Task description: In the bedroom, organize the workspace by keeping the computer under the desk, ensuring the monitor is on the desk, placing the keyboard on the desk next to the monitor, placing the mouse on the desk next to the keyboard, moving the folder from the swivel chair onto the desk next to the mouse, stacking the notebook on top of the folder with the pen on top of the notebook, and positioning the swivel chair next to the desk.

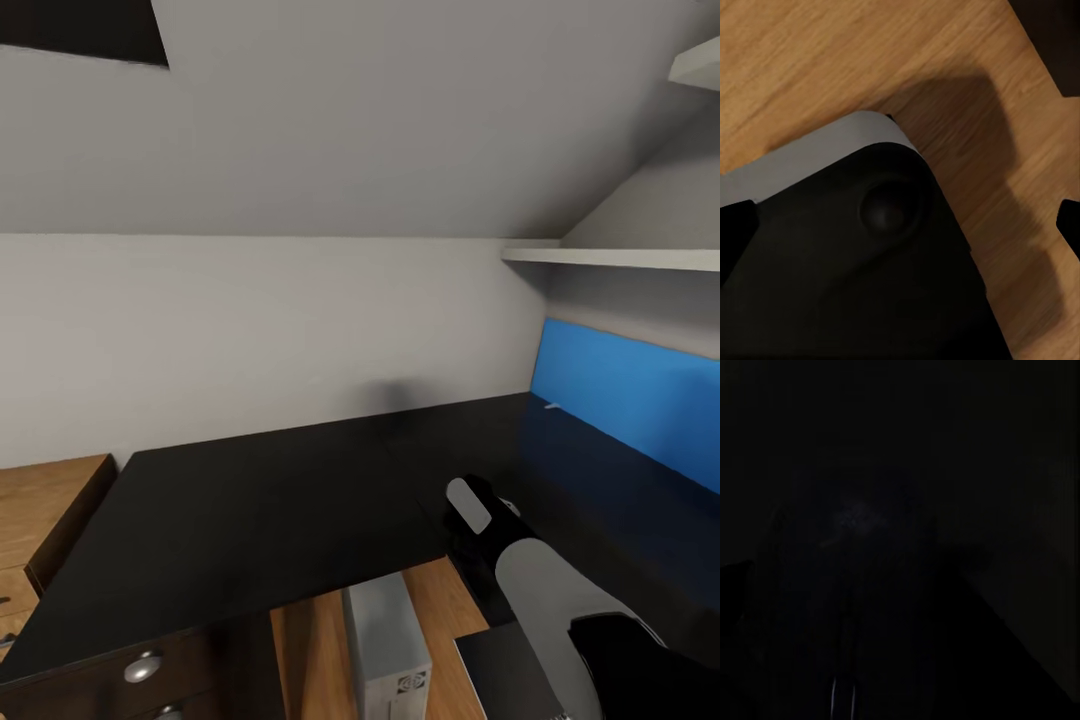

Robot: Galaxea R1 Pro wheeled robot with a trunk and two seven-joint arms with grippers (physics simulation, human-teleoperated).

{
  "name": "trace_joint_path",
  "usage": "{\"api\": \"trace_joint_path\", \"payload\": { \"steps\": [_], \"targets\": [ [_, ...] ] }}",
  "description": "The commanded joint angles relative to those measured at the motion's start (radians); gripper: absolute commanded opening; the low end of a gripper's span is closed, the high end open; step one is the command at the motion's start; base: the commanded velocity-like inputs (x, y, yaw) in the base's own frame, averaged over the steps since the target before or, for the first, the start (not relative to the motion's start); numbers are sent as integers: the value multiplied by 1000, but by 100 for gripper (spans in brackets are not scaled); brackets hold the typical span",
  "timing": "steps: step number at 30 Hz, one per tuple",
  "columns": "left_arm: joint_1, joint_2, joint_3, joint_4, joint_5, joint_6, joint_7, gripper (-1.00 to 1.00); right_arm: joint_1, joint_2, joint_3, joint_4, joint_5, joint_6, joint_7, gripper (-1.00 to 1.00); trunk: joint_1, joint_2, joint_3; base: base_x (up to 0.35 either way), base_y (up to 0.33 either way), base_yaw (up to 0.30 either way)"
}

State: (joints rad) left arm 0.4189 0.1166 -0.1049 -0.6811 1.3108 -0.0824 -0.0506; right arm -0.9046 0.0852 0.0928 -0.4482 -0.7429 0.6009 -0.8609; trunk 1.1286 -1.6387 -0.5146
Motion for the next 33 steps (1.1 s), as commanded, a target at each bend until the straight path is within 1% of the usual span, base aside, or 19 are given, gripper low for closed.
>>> {"api": "trace_joint_path", "payload": {
  "steps": [1,4,6,7,8,9,11,14,15,16,18,21,23,24,26,27,29,30,33],
  "targets": [
    [0,2,-7,1,11,-8,-2,100,0,-1,7,-1,-10,2,-9,-100,-4,7,2,0,0,0],
    [-1,2,-7,3,10,-8,-2,100,4,-1,8,-18,-10,1,-5,-100,-15,28,12,0,0,0],
    [-3,2,-7,9,10,-8,-2,100,17,-8,37,-158,-4,29,76,-100,-23,42,18,0,0,0],
    [-5,2,-7,12,10,-8,-2,100,21,-22,53,-202,-3,60,105,-100,-27,49,21,0,0,0],
    [-6,2,-7,15,10,-8,-3,100,24,-51,72,-242,-1,97,154,-100,-31,56,24,0,0,0],
    [-7,2,-7,16,10,-8,-3,100,25,-66,89,-257,0,114,198,-100,-35,63,27,0,0,0],
    [-7,2,-7,18,10,-8,-2,100,23,-88,157,-282,3,139,304,-100,-42,77,34,0,0,0],
    [-8,2,-7,19,10,-8,-2,100,16,-112,215,-306,12,179,365,-100,-54,98,43,0,0,0],
    [-8,1,-7,19,10,-8,-3,100,14,-134,251,-332,25,217,390,-100,-58,105,46,0,0,0],
    [-8,1,-7,19,10,-8,-3,100,13,-145,268,-349,33,234,399,-100,-61,112,49,0,0,0],
    [-8,1,-7,19,10,-8,-3,100,10,-187,314,-422,75,276,421,-100,-69,126,56,0,0,0],
    [-8,1,-7,19,10,-8,-3,100,9,-217,336,-480,101,297,443,-100,-81,147,65,0,0,0],
    [-8,1,-7,19,10,-8,-3,100,9,-225,349,-508,110,302,471,-100,-88,161,71,0,0,0],
    [-8,1,-7,19,10,-8,-3,100,9,-232,372,-528,126,306,502,-100,-92,168,74,0,0,0],
    [-8,1,-7,20,10,-8,-3,100,7,-255,414,-552,180,309,553,-100,-100,182,81,0,0,0],
    [-8,1,-7,20,10,-8,-2,100,6,-284,436,-565,231,309,605,-100,-104,189,84,0,0,0],
    [-8,1,-7,21,10,-8,-3,100,5,-322,460,-580,294,306,689,-100,-111,203,90,0,0,0],
    [-8,1,-7,24,10,-8,-3,100,1,-364,479,-597,370,303,801,-100,-111,203,90,0,0,0],
    [-8,1,-7,28,10,-8,-5,100,-12,-426,499,-621,515,298,996,-100,-111,203,90,0,0,0]
  ]
}}
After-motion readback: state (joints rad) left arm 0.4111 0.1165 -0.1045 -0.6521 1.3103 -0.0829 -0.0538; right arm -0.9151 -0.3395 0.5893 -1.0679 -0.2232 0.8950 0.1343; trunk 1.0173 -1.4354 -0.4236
